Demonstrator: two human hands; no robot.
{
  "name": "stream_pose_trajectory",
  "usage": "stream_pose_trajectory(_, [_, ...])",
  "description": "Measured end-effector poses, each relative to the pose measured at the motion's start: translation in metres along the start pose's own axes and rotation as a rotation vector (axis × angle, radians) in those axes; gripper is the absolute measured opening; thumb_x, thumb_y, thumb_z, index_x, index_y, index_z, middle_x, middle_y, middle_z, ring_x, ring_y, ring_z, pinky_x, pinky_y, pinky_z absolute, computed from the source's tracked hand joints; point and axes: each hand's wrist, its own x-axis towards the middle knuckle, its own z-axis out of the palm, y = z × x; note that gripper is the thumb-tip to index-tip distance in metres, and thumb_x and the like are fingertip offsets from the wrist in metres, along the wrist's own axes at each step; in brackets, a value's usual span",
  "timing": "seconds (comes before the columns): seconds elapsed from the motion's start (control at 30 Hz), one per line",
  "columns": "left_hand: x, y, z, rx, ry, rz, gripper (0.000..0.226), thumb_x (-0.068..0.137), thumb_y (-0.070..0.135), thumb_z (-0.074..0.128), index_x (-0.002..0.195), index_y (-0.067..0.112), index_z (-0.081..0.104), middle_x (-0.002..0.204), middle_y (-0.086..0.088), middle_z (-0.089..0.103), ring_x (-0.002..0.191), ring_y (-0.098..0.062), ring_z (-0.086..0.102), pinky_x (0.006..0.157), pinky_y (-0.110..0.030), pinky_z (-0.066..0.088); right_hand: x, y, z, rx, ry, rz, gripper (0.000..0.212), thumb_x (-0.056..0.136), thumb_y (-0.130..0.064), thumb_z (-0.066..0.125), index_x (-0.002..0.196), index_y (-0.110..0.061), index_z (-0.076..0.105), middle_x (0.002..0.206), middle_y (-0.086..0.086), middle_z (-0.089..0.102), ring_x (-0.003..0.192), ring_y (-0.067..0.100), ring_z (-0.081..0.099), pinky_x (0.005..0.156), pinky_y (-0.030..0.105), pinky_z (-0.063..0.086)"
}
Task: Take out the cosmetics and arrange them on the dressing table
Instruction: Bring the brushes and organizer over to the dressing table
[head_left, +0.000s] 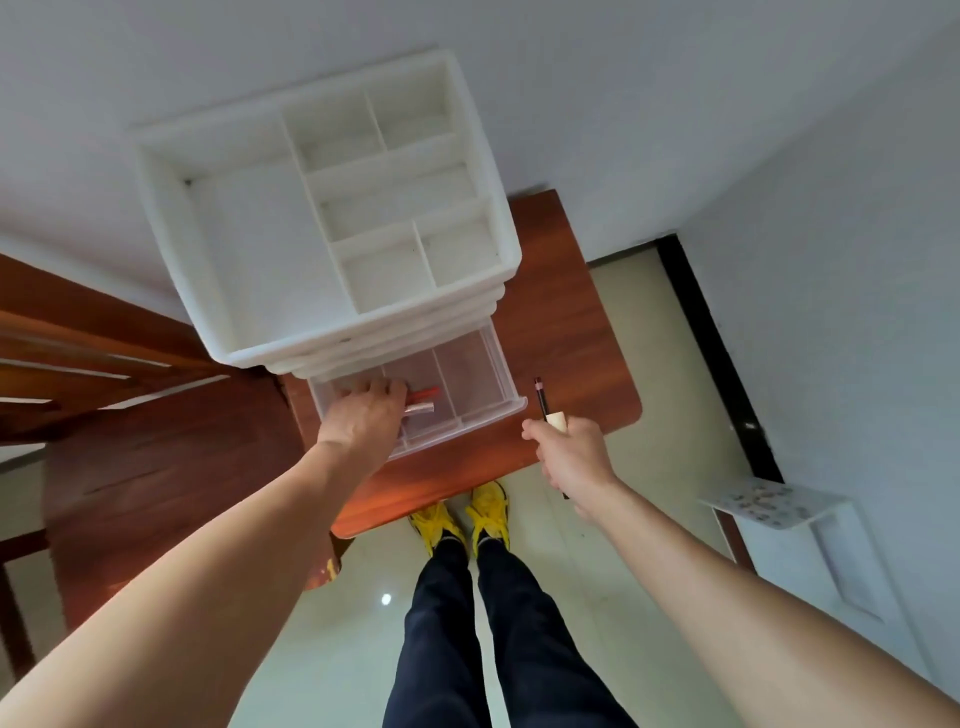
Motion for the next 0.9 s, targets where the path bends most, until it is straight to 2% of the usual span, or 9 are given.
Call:
stream_pose_trajectory(0.13, [0.0,0.001,0.001,-0.131,0.029,-0.007,0.045,0.089,0.008,0.046,0.133,0.012,0.04,0.121,-0.013,0.059,0.102,-0.038,0.062,0.074,-0.043,0.049,-0.006,0.004,0.011,0.16,-0.043,0.103,0.028,0.091,-0.024,0.065,0.07,-0.011,0.051,0.053,-0.001,0.043,0.041,0.012,0.038,0.041,0.024,0.031])
stream_pose_trajectory(0.2, [-0.008,0.002,-0.002,-0.18,0.073,0.013,0.044,0.087,0.009,0.047,0.13,0.012,0.041,0.116,-0.014,0.062,0.097,-0.039,0.063,0.069,-0.042,0.046,-0.01,0.005,0.017,0.229,-0.071,0.17,0.023,0.092,-0.02,0.064,0.076,-0.009,0.052,0.061,0.004,0.051,0.046,0.015,0.049,0.041,0.024,0.039])
stream_pose_trajectory(0.3, [-0.033,0.0,-0.013,-0.28,0.165,-0.003,0.032,0.086,0.011,0.049,0.118,0.012,0.044,0.104,-0.013,0.064,0.084,-0.04,0.062,0.059,-0.036,0.036,-0.017,-0.003,0.03,0.371,-0.122,0.273,0.016,0.093,-0.018,0.063,0.094,-0.002,0.058,0.092,0.014,0.069,0.076,0.025,0.071,0.054,0.029,0.054])
stream_pose_trajectory(0.4, [-0.062,-0.01,-0.018,-0.38,0.239,-0.078,0.02,0.085,0.011,0.047,0.105,0.014,0.044,0.086,-0.011,0.063,0.072,-0.039,0.056,0.057,-0.035,0.033,-0.025,-0.02,0.044,0.564,-0.172,0.361,0.017,0.096,-0.015,0.059,0.103,-0.001,0.052,0.11,0.021,0.064,0.097,0.034,0.069,0.075,0.038,0.058])
stream_pose_trajectory(0.5, [-0.084,-0.027,-0.013,-0.479,0.285,-0.175,0.009,0.084,0.01,0.046,0.086,0.015,0.038,0.073,-0.004,0.052,0.067,-0.037,0.05,0.056,-0.036,0.034,-0.031,-0.042,0.056,0.676,-0.175,0.404,0.014,0.097,-0.012,0.056,0.091,-0.002,0.049,0.111,0.028,0.061,0.097,0.038,0.067,0.085,0.041,0.055])
stream_pose_trajectory(0.6, [-0.104,-0.048,-0.009,-0.498,0.3,-0.271,0.015,0.085,0.01,0.047,0.079,0.016,0.034,0.068,0.0,0.047,0.065,-0.035,0.046,0.055,-0.036,0.035,-0.034,-0.063,0.069,0.694,-0.178,0.401,0.014,0.098,-0.014,0.056,0.089,-0.004,0.05,0.111,0.028,0.059,0.103,0.038,0.066,0.079,0.038,0.057])
stream_pose_trajectory(0.73, [-0.12,-0.067,-0.008,-0.519,0.31,-0.335,0.014,0.087,0.013,0.045,0.078,0.015,0.035,0.071,-0.005,0.053,0.067,-0.036,0.049,0.057,-0.036,0.036,-0.03,-0.079,0.076,0.786,-0.17,0.404,0.015,0.095,-0.015,0.06,0.093,-0.003,0.053,0.114,0.025,0.061,0.101,0.037,0.067,0.066,0.037,0.055])
stream_pose_trajectory(0.83, [-0.125,-0.075,-0.006,-0.526,0.319,-0.361,0.012,0.086,0.012,0.045,0.078,0.013,0.036,0.067,-0.001,0.047,0.062,-0.032,0.044,0.056,-0.034,0.034,-0.027,-0.09,0.082,0.876,-0.185,0.388,0.018,0.094,-0.016,0.063,0.102,-0.002,0.057,0.112,0.022,0.064,0.095,0.033,0.068,0.074,0.04,0.056])
stream_pose_trajectory(0.9, [-0.128,-0.079,-0.004,-0.532,0.311,-0.374,0.013,0.087,0.013,0.045,0.078,0.014,0.036,0.064,0.001,0.044,0.061,-0.029,0.042,0.057,-0.033,0.032,-0.024,-0.099,0.088,0.901,-0.198,0.354,0.023,0.094,-0.018,0.063,0.111,-0.004,0.059,0.112,0.019,0.067,0.092,0.03,0.07,0.074,0.039,0.057])
